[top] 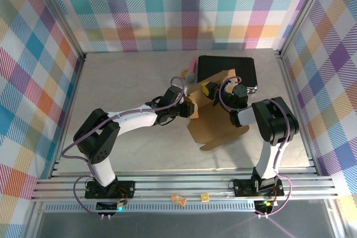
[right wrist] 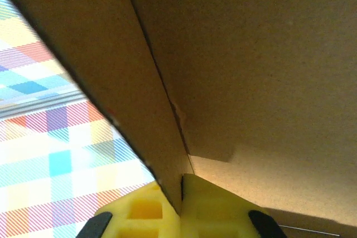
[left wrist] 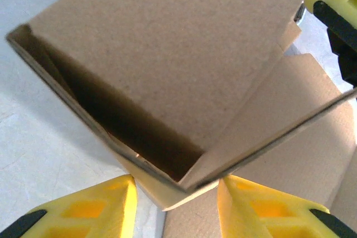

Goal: Fold the paper box

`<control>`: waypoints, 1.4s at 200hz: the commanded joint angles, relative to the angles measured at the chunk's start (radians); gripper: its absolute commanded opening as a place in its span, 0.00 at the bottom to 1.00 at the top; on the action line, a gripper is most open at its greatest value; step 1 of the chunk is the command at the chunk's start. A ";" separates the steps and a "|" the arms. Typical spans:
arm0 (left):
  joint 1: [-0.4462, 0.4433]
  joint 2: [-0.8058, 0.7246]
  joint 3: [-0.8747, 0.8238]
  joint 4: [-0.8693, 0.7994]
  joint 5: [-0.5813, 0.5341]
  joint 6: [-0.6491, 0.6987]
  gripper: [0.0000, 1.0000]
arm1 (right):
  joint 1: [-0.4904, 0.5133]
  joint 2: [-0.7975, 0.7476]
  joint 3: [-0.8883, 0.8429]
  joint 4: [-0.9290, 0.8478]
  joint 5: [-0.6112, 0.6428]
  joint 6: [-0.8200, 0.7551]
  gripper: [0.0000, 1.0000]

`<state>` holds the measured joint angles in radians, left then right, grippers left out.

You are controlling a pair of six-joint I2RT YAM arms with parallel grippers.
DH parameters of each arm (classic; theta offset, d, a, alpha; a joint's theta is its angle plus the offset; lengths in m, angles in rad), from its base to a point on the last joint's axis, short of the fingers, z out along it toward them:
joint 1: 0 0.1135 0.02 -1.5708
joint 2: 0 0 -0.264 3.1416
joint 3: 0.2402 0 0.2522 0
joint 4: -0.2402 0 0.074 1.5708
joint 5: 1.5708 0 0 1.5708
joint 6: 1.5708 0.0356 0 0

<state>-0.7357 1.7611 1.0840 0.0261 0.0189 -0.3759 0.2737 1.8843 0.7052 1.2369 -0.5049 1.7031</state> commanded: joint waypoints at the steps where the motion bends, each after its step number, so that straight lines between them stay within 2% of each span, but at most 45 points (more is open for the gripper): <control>1: -0.002 0.047 0.022 -0.050 -0.066 0.010 0.40 | -0.005 -0.008 0.023 0.032 -0.021 0.026 0.00; 59: -0.008 0.099 0.071 -0.066 -0.130 -0.002 0.29 | -0.004 -0.024 0.029 0.006 -0.009 0.031 0.00; 115: -0.030 0.141 0.109 -0.086 -0.194 -0.014 0.22 | -0.004 -0.063 0.019 -0.035 0.010 0.027 0.00; 156: -0.039 0.177 0.134 -0.077 -0.203 -0.024 0.15 | -0.005 -0.076 0.016 -0.052 0.012 0.031 0.00; 178: -0.041 0.197 0.151 -0.081 -0.216 -0.030 0.15 | -0.004 -0.080 0.013 -0.063 0.017 0.033 0.00; 200: -0.041 0.216 0.166 -0.080 -0.223 -0.039 0.23 | -0.004 -0.085 0.016 -0.071 0.017 0.037 0.00; 223: -0.042 0.236 0.182 -0.078 -0.229 -0.049 0.22 | -0.004 -0.091 0.022 -0.090 0.017 0.037 0.00; 247: -0.042 0.255 0.204 -0.083 -0.234 -0.049 0.18 | -0.004 -0.091 0.019 -0.100 0.020 0.041 0.00; 280: -0.042 0.283 0.247 -0.135 -0.258 -0.051 0.05 | -0.004 -0.094 0.019 -0.111 0.029 0.044 0.00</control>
<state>-0.7708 1.9629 1.3159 -0.0055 -0.2470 -0.4252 0.2443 1.8217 0.7128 1.1412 -0.3763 1.7142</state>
